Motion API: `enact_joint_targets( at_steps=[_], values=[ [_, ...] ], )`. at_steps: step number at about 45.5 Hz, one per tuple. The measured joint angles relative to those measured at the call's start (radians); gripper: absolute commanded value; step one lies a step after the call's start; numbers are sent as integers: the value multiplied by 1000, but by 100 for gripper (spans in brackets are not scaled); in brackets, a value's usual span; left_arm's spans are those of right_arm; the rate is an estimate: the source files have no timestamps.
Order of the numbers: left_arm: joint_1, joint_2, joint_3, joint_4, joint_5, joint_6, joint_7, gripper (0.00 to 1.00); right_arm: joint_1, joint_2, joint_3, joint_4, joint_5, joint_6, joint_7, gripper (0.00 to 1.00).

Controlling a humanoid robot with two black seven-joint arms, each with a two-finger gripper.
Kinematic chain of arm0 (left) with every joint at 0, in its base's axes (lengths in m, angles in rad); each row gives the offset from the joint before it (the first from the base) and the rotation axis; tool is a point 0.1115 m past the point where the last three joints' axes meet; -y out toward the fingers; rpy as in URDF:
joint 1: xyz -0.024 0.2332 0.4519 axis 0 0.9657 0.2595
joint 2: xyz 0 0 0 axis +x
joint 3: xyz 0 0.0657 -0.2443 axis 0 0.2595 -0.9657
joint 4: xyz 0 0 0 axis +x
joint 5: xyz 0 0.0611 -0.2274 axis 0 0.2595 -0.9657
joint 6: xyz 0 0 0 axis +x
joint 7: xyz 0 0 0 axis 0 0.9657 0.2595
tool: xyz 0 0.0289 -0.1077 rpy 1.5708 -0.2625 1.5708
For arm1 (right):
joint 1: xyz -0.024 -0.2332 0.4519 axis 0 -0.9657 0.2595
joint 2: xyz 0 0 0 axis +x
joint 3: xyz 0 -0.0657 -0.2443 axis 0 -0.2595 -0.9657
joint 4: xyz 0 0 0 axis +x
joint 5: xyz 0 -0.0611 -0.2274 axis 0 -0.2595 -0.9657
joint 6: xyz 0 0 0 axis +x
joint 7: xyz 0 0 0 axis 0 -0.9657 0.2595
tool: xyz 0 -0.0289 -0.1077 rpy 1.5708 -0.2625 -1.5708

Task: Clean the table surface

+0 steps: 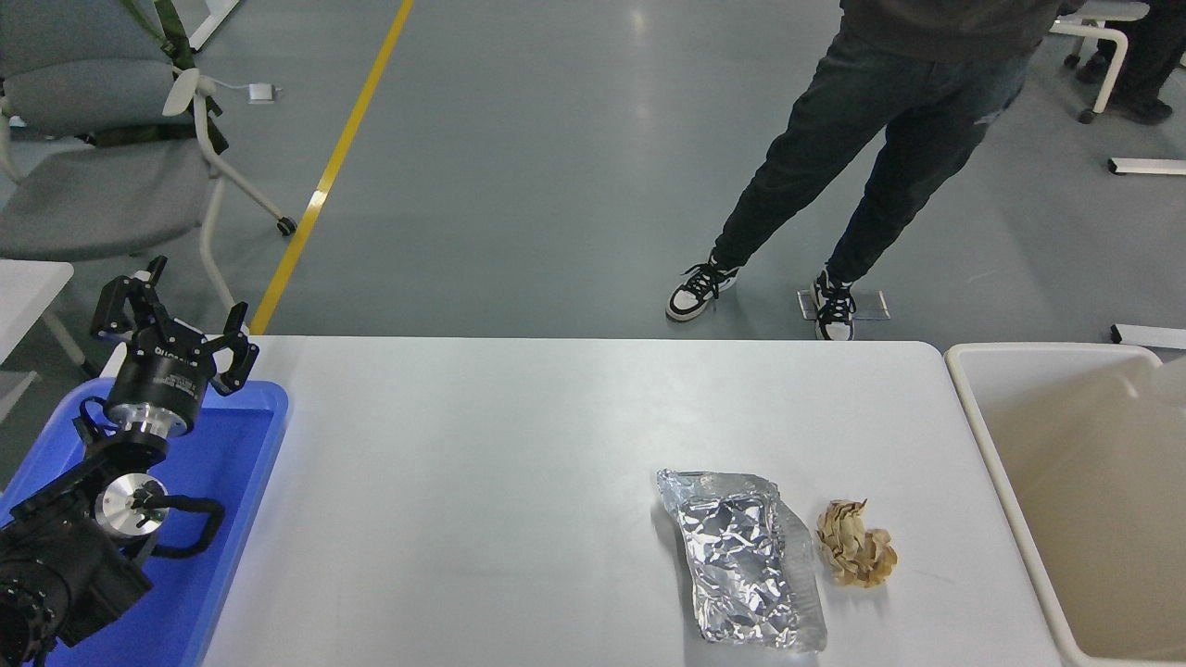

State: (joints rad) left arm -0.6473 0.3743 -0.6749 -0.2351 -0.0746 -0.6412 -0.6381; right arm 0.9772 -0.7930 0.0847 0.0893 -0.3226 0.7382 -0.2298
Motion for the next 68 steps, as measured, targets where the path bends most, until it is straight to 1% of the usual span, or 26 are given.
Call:
enact_joint_targets(
  at_steps=[12,23,29,36,45,60,61,62,63,68],
  values=[
    [0,0,0,0,0,0,0,100,-138,106,1,-74,101,-203,14,0],
    [0,0,0,0,0,0,0,100,-219,222,-2,-94,134,-473,18,0],
    [0,0,0,0,0,0,0,100,-250,280,-7,-97,141,-585,19,0],
    [0,0,0,0,0,0,0,100,-275,335,-5,-99,145,-671,19,0],
    [0,0,0,0,0,0,0,100,-290,375,0,-100,148,-755,19,0],
    [0,0,0,0,0,0,0,100,-297,398,2,-100,149,-808,20,0],
    [0,0,0,0,0,0,0,100,-297,400,2,-100,149,-810,20,29],
    [0,0,0,0,0,0,0,100,-297,401,2,-100,149,-812,20,70],
    [0,0,0,0,0,0,0,100,-297,402,2,-100,149,-813,20,100],
    [0,0,0,0,0,0,0,100,-291,405,2,-100,149,-820,20,100]
  ],
)
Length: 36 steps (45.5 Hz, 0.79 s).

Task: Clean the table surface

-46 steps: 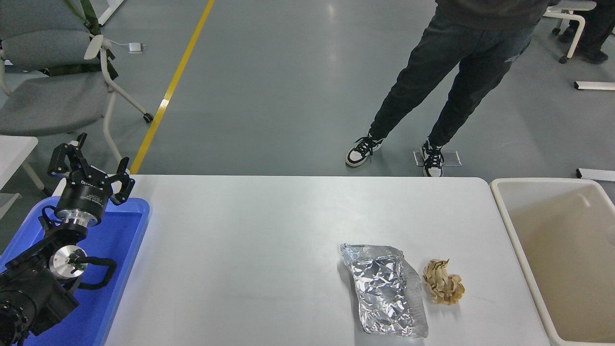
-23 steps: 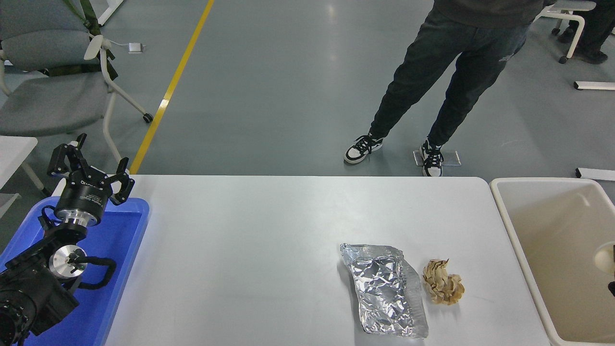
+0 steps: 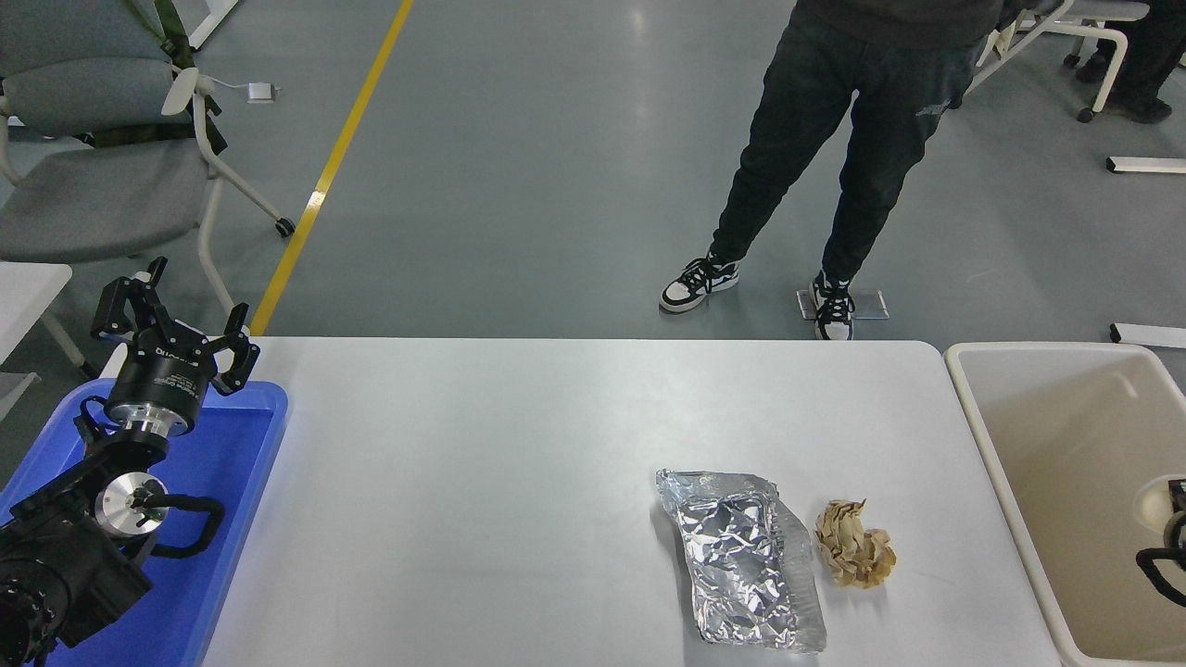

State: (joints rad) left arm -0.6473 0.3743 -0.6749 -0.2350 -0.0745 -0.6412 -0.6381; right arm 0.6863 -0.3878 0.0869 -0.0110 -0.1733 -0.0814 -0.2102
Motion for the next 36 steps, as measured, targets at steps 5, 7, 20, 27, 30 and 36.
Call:
enact_joint_targets(
  at_steps=[5,7,20,27,30,36],
  values=[
    [0,0,0,0,0,0,0,100,3,2,-7,0,0,-1,0,100],
    [0,0,0,0,0,0,0,100,5,3,-9,0,0,-2,0,100],
    [0,0,0,0,0,0,0,100,10,4,-13,0,0,-5,-1,100],
    [1,0,0,0,-1,1,0,100,11,4,-10,0,0,-7,0,100],
    [1,0,0,0,-1,2,0,100,12,1,-8,-1,0,-9,0,100],
    [1,0,0,0,-1,3,0,100,13,0,1,0,0,-9,0,100]
  ],
)
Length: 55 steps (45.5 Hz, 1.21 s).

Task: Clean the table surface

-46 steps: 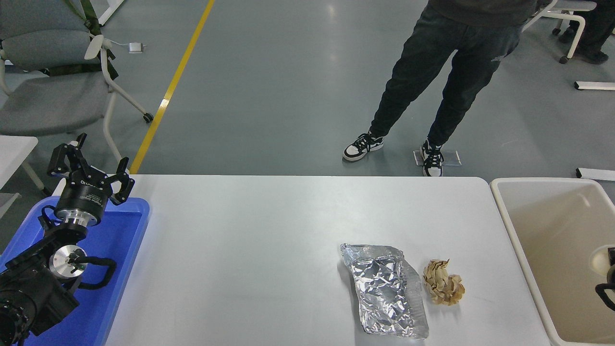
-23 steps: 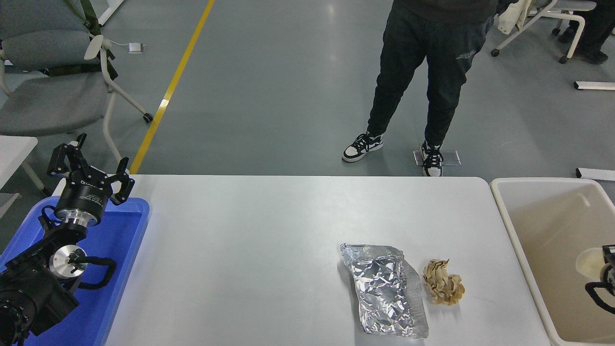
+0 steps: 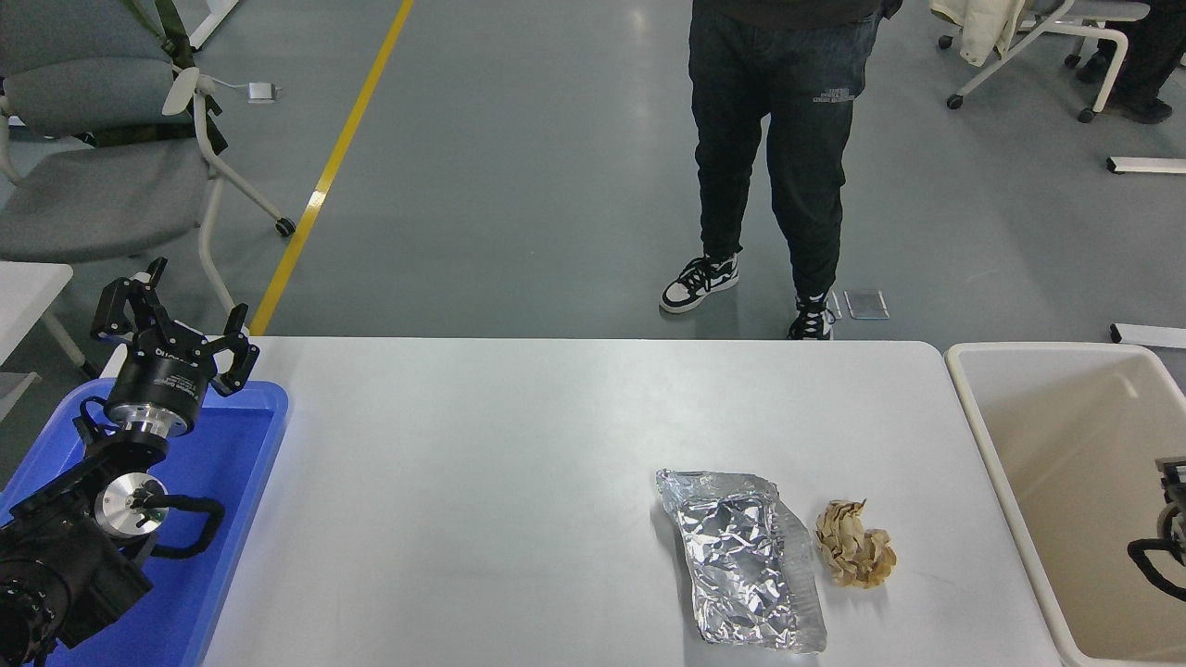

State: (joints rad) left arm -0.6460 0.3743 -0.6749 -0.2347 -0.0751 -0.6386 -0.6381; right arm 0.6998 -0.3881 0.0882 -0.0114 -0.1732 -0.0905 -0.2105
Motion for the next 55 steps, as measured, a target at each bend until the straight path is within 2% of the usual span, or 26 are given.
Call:
enact_joint_targets(
  at_steps=[6,17,32,42,55],
  values=[
    [0,0,0,0,0,0,0,100,2,-14,83,32,9,6,-1,100],
    [0,0,0,0,0,0,0,100,-11,-73,405,160,15,13,-1,100],
    [0,0,0,0,0,1,0,100,-134,-161,826,546,18,84,20,100],
    [0,0,0,0,0,1,0,100,-261,-128,1116,774,-31,180,147,100],
    [0,0,0,0,0,1,0,100,-347,-70,1239,879,-103,247,347,100]
  ],
)
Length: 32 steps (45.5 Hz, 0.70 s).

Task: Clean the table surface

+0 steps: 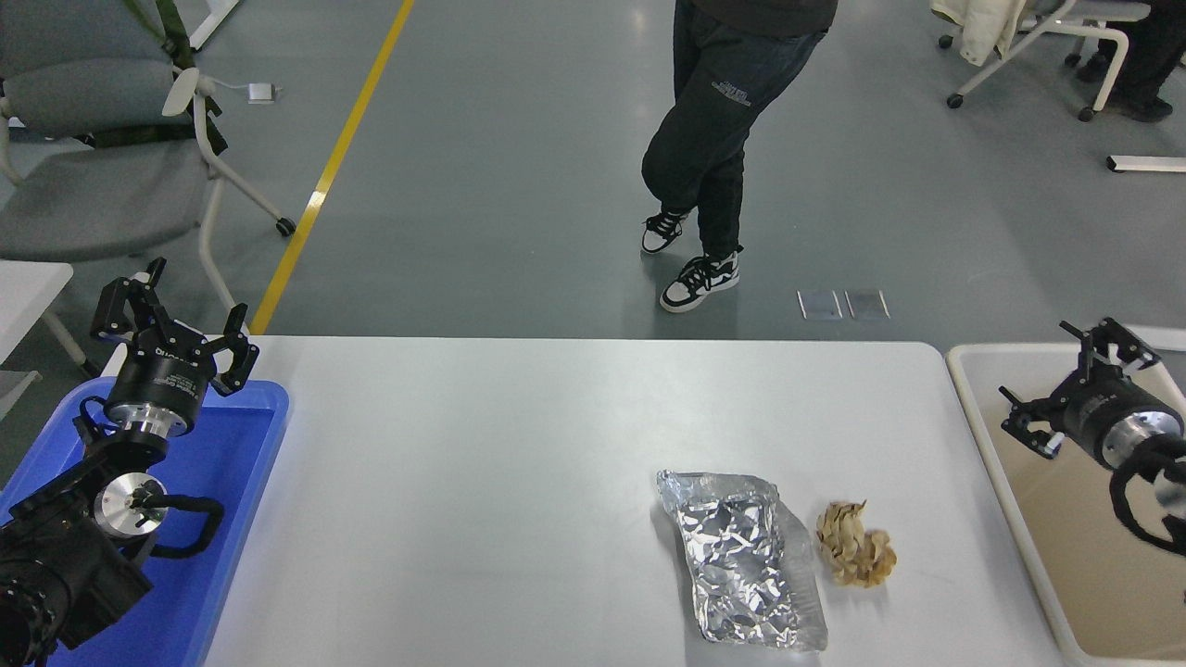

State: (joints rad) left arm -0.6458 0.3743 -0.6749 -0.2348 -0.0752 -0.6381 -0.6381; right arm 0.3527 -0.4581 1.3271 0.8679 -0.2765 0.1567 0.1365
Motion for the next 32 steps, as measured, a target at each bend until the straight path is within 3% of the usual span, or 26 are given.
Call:
enact_joint_targets(
  at_steps=[19,32],
  values=[
    [0,0,0,0,0,0,0,100,-22,29,-36,21,-33,21,129,100],
    [0,0,0,0,0,0,0,100,2,42,-78,-26,-44,15,160,100]
  ],
)
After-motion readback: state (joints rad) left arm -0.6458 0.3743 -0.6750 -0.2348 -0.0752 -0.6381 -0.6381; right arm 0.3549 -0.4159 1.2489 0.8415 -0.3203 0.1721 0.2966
